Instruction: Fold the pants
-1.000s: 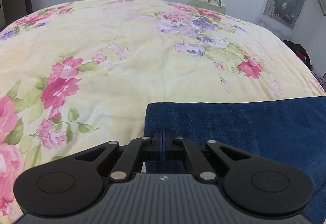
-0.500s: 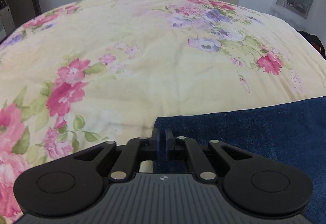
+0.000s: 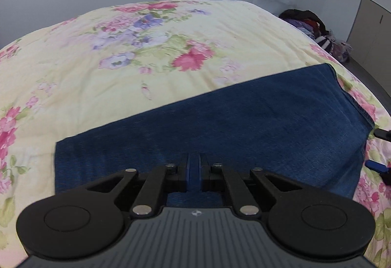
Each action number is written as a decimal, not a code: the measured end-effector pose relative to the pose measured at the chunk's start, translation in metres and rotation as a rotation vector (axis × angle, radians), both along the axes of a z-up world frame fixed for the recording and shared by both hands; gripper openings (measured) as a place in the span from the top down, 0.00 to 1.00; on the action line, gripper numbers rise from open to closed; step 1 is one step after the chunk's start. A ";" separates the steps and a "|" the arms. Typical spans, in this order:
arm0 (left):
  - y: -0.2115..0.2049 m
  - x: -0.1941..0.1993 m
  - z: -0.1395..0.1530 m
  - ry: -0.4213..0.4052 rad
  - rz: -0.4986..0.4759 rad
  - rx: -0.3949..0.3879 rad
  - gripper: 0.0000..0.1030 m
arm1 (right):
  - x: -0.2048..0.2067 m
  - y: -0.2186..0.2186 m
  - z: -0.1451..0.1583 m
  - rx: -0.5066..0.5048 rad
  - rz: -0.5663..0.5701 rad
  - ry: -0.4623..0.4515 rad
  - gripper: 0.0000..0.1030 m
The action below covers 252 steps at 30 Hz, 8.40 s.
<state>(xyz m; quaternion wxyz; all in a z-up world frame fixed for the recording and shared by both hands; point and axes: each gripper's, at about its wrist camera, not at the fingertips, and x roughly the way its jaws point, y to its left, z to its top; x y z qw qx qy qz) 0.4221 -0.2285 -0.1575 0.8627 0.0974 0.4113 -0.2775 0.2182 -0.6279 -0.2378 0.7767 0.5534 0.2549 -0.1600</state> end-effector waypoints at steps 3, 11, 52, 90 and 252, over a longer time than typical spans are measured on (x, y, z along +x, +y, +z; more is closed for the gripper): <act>-0.020 -0.003 -0.007 0.007 -0.046 0.000 0.94 | 0.004 -0.018 -0.025 0.129 -0.041 -0.061 0.27; -0.060 0.024 -0.019 -0.027 -0.058 0.010 0.94 | 0.031 -0.034 -0.044 0.106 -0.046 -0.111 0.61; -0.083 -0.062 -0.047 0.149 0.001 0.080 0.99 | 0.027 -0.030 -0.031 -0.056 -0.010 -0.115 0.75; 0.237 -0.069 0.031 0.042 0.443 -0.124 0.88 | 0.101 0.291 0.212 -0.960 0.443 -0.107 0.84; 0.146 -0.081 0.004 0.018 0.273 0.061 0.78 | 0.064 0.287 0.022 -0.814 0.914 0.174 0.82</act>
